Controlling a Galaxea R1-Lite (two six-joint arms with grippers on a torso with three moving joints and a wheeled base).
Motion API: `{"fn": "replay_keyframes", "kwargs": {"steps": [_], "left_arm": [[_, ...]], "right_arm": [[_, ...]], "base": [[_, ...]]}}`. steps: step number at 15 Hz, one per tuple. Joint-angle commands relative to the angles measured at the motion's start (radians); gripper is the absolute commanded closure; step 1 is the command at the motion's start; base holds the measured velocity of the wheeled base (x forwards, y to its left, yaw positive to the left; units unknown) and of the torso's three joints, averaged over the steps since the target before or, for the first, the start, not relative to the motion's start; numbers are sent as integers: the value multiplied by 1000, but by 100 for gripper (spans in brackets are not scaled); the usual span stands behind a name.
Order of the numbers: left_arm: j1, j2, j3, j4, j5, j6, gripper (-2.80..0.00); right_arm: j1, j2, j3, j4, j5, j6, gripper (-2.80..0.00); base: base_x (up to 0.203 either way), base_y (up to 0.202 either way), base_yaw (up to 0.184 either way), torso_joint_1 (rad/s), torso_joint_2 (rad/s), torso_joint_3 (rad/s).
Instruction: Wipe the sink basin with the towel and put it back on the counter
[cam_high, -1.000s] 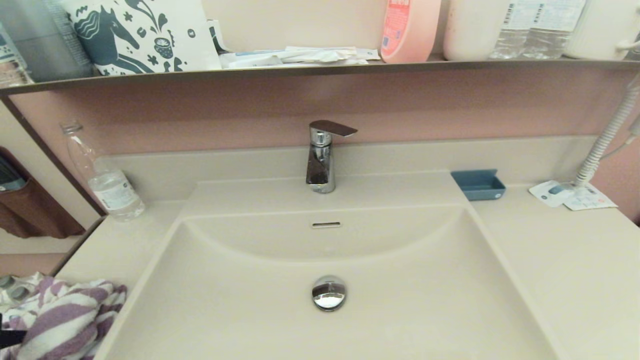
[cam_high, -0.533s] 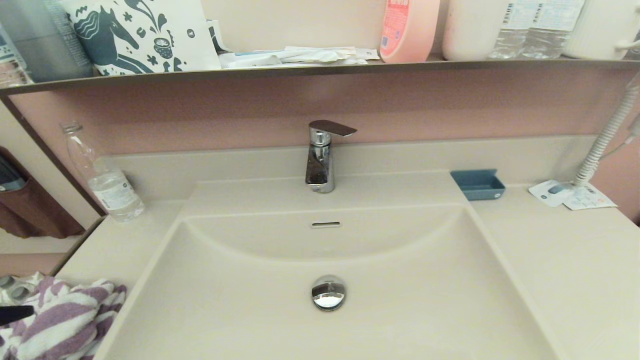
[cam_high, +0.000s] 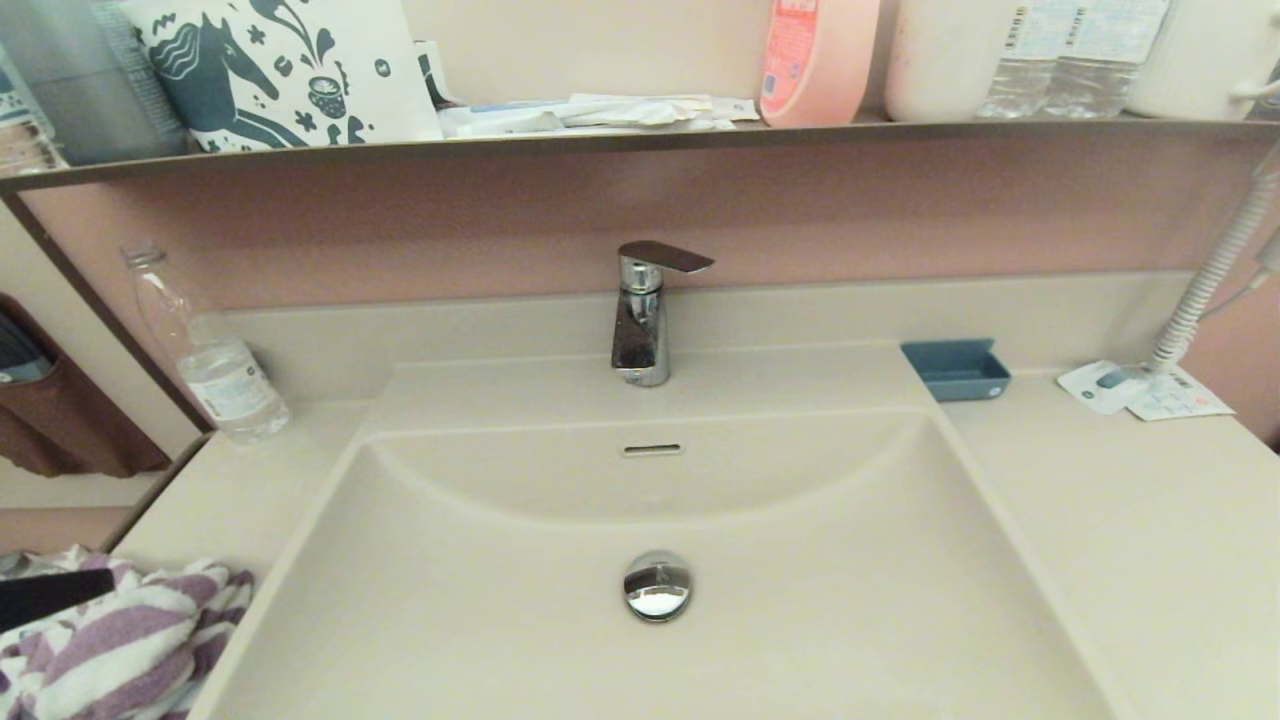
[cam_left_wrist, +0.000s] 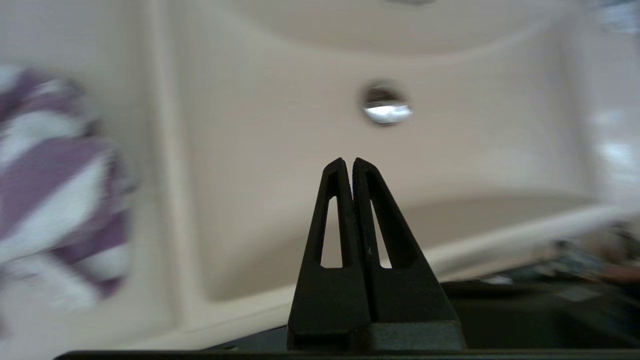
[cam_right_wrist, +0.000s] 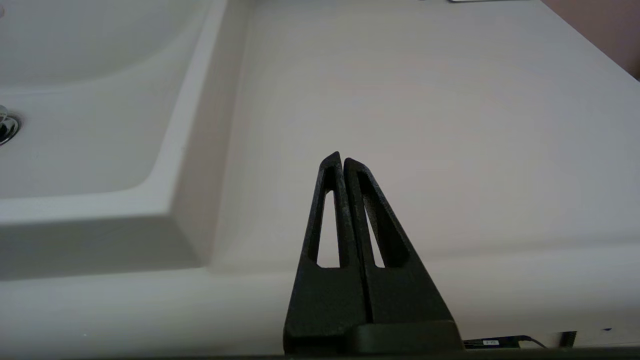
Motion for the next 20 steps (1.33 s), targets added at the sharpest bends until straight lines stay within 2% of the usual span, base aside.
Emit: {"fn": "replay_keyframes", "kwargs": {"steps": [1,2,4,7,11,12,13,15,17,18,20], "left_arm": [[-136,-63,-66,4,-15,-115,0],[-190,-88,-94,4,-31,-192,0],[-210,-177,-105,6,-49,-259,0],[-185,-349,-67,8,-27,-300,0],[-170,-591,45,13,4,-306,0],[-171,-639,74,14,39,-305,0],[-176,-663,95,12,117,-303,0],[-184,-673,146,-4,323,-269,0],[-199,-737,271,-79,471,-156,0],[-203,-795,332,-146,523,-97,0],[-206,-852,417,-215,590,-39,0]], "right_arm": [[0,0,0,0,0,0,0],[0,0,0,0,0,0,0],[0,0,0,0,0,0,0],[0,0,0,0,0,0,0],[0,1,0,0,0,0,0],[0,0,0,0,0,0,0],[0,0,0,0,0,0,0],[0,0,0,0,0,0,0],[0,1,0,0,0,0,0],[0,0,0,0,0,0,0],[0,0,0,0,0,0,0]], "base": [[0,0,0,0,0,0],[0,0,0,0,0,0],[0,0,0,0,0,0],[0,0,0,0,0,0],[0,0,0,0,0,0],[0,0,0,0,0,0],[0,0,0,0,0,0],[0,0,0,0,0,0],[0,0,0,4,21,0],[0,0,0,0,0,0],[0,0,0,0,0,0]]}}
